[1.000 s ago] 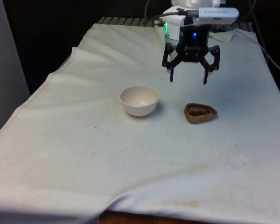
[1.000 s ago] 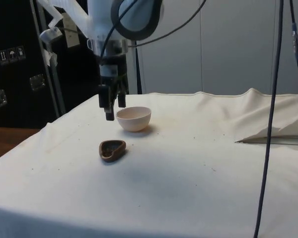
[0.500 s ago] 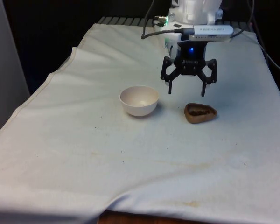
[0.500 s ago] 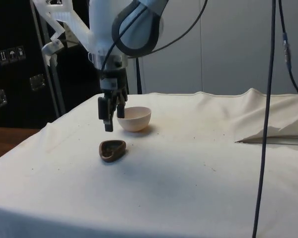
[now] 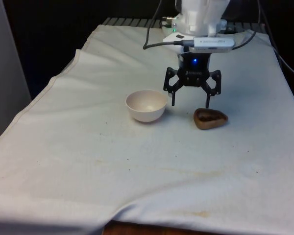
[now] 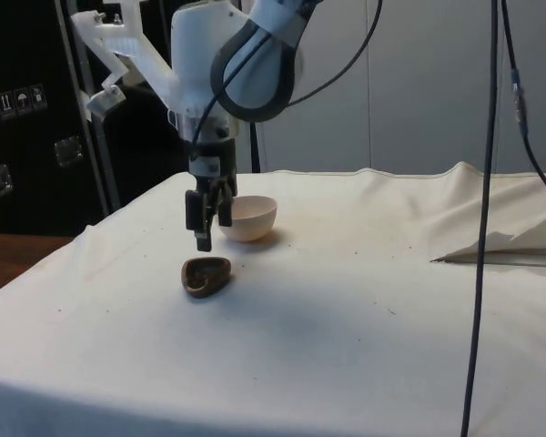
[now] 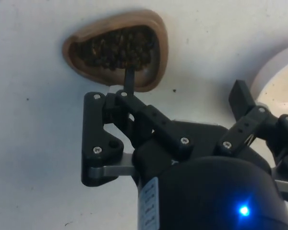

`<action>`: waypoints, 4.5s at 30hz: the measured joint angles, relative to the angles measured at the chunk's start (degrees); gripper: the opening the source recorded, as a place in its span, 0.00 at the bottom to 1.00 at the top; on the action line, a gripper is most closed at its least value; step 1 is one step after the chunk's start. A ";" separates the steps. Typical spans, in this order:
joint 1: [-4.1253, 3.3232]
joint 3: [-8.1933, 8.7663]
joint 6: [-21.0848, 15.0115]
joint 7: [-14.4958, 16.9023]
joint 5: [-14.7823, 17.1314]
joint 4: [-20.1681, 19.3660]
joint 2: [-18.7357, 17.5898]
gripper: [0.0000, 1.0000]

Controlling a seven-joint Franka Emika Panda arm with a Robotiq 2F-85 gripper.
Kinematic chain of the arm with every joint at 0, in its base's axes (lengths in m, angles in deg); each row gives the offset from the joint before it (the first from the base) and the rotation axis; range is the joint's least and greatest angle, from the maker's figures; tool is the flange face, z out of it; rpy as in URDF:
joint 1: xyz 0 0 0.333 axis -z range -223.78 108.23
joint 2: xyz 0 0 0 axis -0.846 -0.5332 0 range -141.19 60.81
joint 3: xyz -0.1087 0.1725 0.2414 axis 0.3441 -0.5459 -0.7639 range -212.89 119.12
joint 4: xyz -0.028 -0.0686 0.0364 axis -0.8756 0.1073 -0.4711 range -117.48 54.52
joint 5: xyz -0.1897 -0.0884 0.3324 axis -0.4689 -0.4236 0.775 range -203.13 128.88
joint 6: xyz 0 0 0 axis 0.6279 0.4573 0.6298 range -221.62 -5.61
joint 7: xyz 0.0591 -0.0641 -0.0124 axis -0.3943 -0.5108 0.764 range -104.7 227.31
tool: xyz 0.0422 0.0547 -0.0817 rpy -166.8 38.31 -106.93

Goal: Pour the coffee beans from the cup into the bowl.

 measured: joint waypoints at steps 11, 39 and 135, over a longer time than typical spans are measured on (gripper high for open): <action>0.74 0.29 -0.57 3.95 2.98 0.11 -0.92 1.00; 0.63 -0.29 -2.98 4.41 3.09 0.57 -3.67 1.00; -0.06 -0.80 -3.04 4.13 3.09 1.83 -5.27 0.03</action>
